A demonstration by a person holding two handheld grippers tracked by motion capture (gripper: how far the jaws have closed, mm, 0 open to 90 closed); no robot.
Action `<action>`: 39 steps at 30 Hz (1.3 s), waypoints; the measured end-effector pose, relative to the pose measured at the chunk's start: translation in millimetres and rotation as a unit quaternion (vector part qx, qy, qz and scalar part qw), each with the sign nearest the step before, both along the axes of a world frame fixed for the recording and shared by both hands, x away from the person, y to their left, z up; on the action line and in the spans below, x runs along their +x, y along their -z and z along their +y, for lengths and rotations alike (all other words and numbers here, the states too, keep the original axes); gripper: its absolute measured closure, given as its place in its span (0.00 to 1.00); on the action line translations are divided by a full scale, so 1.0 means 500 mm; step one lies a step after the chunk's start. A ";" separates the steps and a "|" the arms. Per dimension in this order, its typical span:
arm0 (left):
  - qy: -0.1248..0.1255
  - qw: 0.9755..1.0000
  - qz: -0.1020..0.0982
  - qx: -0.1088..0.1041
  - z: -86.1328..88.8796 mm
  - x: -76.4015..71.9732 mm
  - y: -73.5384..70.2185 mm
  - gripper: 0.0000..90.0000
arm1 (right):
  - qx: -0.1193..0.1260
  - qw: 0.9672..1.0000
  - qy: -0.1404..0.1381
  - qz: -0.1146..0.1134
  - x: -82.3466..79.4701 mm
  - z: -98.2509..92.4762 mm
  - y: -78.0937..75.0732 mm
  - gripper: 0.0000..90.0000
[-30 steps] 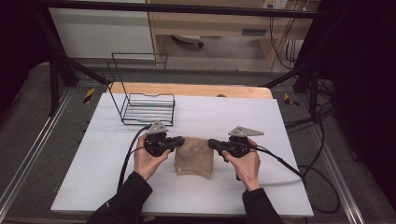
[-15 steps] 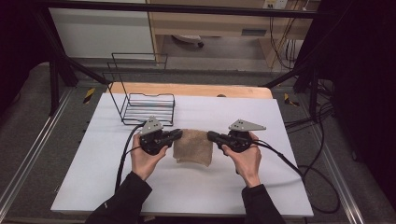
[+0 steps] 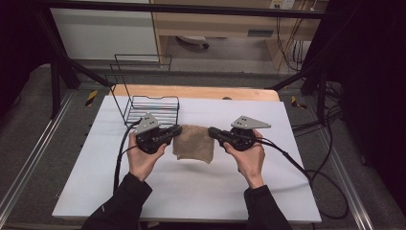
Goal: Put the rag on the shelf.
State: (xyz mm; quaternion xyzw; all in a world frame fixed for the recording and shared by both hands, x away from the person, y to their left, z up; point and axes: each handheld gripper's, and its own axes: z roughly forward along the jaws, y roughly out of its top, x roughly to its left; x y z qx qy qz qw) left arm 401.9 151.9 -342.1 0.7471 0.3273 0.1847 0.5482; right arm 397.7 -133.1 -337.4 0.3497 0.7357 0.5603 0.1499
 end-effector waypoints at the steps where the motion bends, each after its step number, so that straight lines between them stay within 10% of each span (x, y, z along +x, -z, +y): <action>1: -0.002 1.000 -0.002 -0.002 0.002 0.000 -0.003 0.94 | 0.001 1.000 0.000 -0.003 0.001 0.002 -0.003 0.97; 39: -0.053 0.994 -0.071 -0.057 0.109 -0.004 -0.084 0.94 | 0.044 0.996 -0.021 -0.072 0.023 0.107 -0.086 0.97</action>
